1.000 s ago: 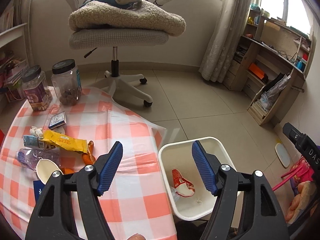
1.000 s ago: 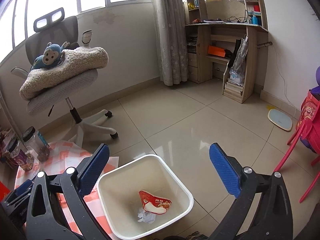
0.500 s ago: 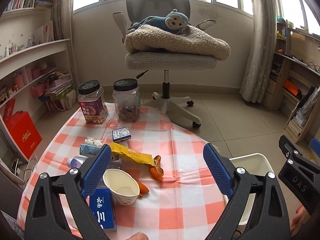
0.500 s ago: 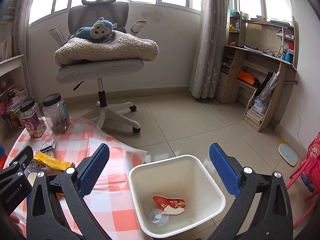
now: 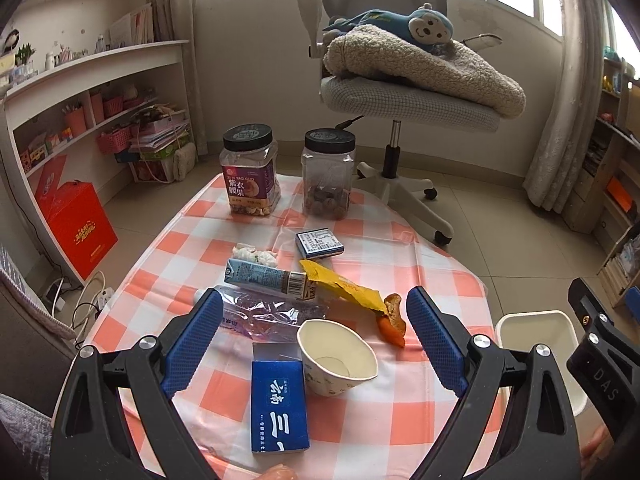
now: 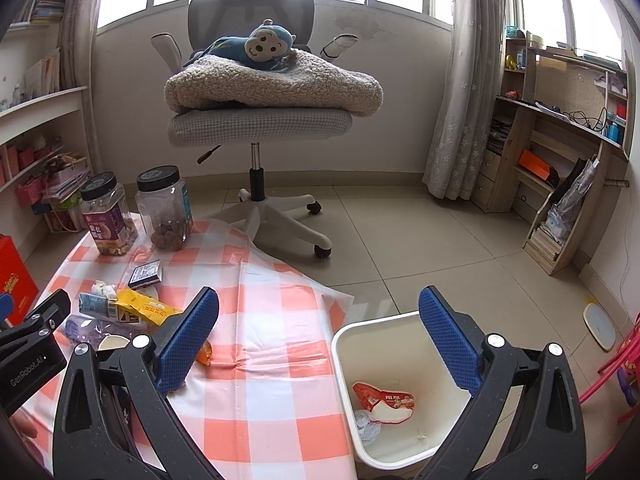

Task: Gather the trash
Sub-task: 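Move both tools back over the table, then grasp the blue box with the left tool and lift it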

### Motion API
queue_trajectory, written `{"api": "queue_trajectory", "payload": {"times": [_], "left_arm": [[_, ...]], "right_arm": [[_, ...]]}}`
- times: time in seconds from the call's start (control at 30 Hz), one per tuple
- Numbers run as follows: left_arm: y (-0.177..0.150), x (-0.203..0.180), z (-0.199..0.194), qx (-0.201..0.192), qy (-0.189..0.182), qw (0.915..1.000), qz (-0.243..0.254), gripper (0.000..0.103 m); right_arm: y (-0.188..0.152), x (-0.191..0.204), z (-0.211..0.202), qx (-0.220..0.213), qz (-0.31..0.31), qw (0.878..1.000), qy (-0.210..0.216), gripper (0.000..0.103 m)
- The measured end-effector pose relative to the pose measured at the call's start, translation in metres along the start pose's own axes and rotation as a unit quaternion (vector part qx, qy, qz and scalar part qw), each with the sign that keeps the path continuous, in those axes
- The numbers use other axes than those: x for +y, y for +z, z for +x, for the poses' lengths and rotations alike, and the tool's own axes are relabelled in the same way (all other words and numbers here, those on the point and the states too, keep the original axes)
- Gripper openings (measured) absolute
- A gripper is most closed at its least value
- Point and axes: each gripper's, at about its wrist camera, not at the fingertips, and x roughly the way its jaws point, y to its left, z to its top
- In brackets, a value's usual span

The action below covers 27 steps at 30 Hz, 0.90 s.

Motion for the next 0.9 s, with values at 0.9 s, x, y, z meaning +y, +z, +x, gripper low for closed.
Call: {"api": "queue_trajectory", "payload": {"times": [0.9], "left_arm": [[-0.091,0.047,0.119,0.328,-0.049,0.9433,-0.016,0.056]], "right_arm": [[-0.016,0.075,0.058,0.155,-0.050,0.979,0.126,0.096]]}}
